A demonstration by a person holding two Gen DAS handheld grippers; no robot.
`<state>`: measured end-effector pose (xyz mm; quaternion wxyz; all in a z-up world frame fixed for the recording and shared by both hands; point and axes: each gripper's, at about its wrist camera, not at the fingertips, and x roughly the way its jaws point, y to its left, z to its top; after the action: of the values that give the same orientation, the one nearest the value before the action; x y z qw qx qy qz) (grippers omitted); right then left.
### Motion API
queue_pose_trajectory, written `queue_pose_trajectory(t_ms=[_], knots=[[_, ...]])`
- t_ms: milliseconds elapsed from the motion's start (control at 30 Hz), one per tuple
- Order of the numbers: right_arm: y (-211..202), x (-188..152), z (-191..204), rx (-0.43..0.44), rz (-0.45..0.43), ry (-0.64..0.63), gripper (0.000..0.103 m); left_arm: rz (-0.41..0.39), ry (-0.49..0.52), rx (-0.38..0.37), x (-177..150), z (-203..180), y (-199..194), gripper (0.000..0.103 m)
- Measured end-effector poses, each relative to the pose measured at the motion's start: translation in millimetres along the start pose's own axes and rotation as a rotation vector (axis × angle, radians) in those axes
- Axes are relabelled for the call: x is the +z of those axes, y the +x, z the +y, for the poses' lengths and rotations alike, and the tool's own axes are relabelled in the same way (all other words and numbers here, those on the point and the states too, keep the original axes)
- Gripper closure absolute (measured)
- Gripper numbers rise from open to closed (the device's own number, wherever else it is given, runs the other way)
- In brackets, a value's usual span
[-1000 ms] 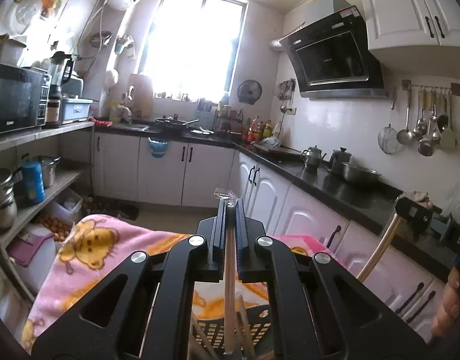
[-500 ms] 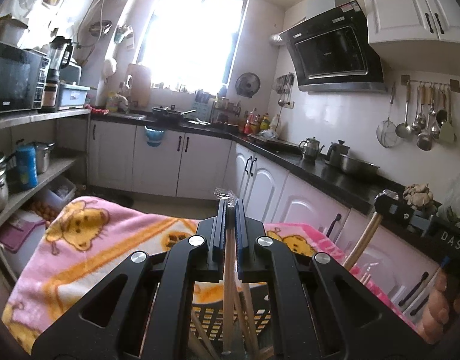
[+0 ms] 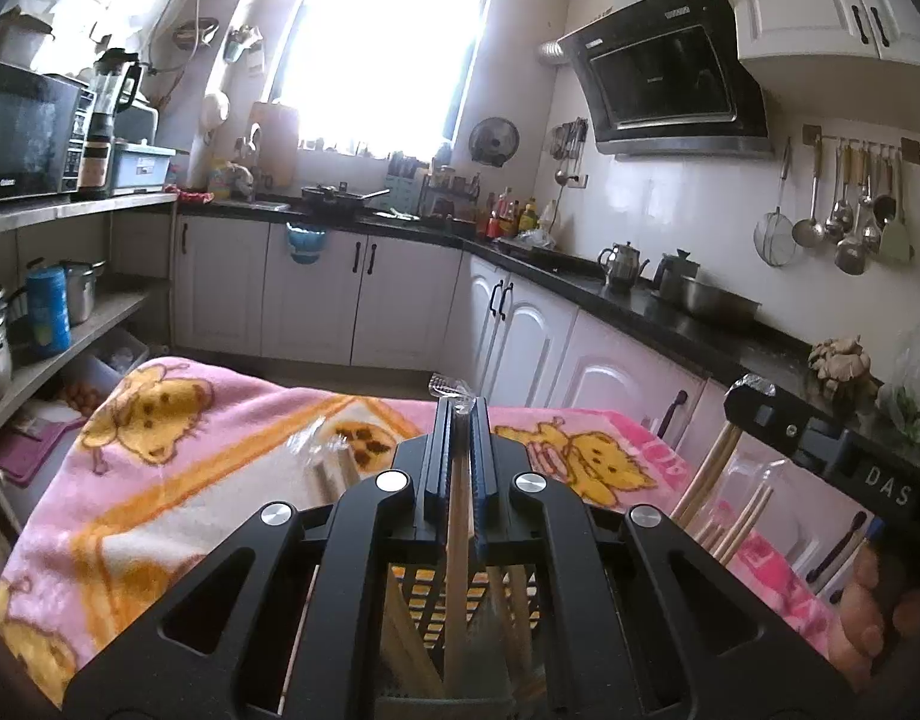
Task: Organize utensils
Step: 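Open both tools to release the chopsticks and withdraw from the caddy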
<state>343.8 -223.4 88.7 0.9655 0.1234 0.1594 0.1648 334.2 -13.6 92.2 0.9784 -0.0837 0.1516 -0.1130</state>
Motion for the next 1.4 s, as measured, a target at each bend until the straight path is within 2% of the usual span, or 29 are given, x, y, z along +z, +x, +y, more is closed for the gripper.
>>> queue_pose_trajectory(t_ms=[333,467,533,733,933,1000,1133,1200,1400], knots=[[2,-14,-1,0.001,0.046,0.009,0.097,0.058,0.015,0.001,-8,1,2,0.100],[1,-17,-2,-0.007,0.073,0.011,0.096,0.097,0.021,0.001,-8,1,1,0.079],[-1,-18,-3,-0.009,0.081,0.018,0.096,0.114,0.028,0.000,-8,0,-1,0.075],[-6,-17,-6,-0.016,0.101,0.030,0.075,0.154,0.037,0.011,-10,-2,-9,0.064],[-16,-19,-7,-0.020,0.118,0.022,0.070,0.202,0.008,0.004,-16,4,-22,0.052],[-21,-20,-7,-0.025,0.124,0.018,0.063,0.211,0.000,0.006,-18,6,-29,0.048],[-32,-22,-6,-0.029,0.129,0.013,0.057,0.214,-0.003,0.009,-21,7,-45,0.040],[-39,-24,-5,-0.030,0.131,0.007,0.047,0.211,0.000,0.014,-24,7,-55,0.033],[-63,-37,1,-0.052,0.126,-0.031,0.026,0.225,0.015,0.024,-36,1,-80,0.019]])
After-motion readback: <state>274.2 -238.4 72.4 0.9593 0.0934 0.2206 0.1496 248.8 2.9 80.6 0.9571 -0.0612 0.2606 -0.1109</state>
